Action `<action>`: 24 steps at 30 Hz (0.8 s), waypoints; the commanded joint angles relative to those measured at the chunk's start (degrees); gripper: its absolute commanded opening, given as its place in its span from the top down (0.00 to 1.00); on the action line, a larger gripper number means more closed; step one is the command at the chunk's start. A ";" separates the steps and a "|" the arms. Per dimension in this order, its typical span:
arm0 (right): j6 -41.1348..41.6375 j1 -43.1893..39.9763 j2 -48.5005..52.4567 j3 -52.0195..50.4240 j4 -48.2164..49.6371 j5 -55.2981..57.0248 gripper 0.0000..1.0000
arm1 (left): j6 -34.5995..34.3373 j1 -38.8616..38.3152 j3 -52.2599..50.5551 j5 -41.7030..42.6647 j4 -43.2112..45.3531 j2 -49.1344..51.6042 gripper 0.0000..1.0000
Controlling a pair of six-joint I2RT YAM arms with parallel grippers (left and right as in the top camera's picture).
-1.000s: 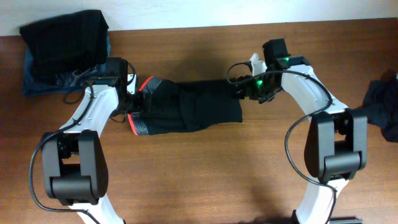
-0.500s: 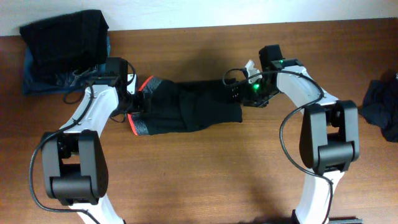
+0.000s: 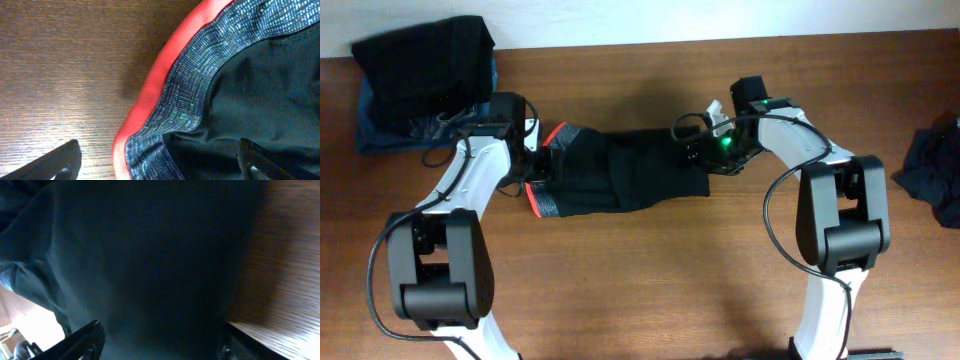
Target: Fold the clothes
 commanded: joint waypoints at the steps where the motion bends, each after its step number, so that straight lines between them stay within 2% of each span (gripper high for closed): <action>1: -0.11 1.73 0.42 -0.35 0.59 -1.44 0.36 | 0.28 -0.33 0.11 0.04 0.00 0.48 0.01; 4: -0.11 2.25 0.42 -0.35 0.83 -1.44 0.52 | 0.28 -0.33 0.11 0.04 0.00 0.48 0.01; 9: -0.09 2.10 0.42 -0.35 0.85 -1.42 0.73 | 0.28 -0.35 0.11 0.07 0.00 0.48 0.01; 11: -0.09 2.03 0.42 -0.35 0.85 -1.31 0.83 | 0.28 -0.33 0.11 0.04 0.00 0.48 0.01; 12: 0.26 2.01 0.42 -0.35 0.85 -0.46 0.92 | 0.28 -0.33 0.11 0.04 0.00 0.48 0.01; 13: 0.55 1.77 0.39 -0.33 0.83 0.79 0.95 | 0.28 -0.33 0.11 0.04 0.00 0.48 0.01; 19: 0.55 -1.70 0.22 -0.33 0.37 0.74 0.96 | 0.28 -0.33 0.11 0.04 -0.02 0.48 0.01; 24: 0.44 -8.63 -0.90 -0.24 -1.27 1.25 0.96 | 0.28 -0.33 0.11 0.04 0.00 0.48 0.01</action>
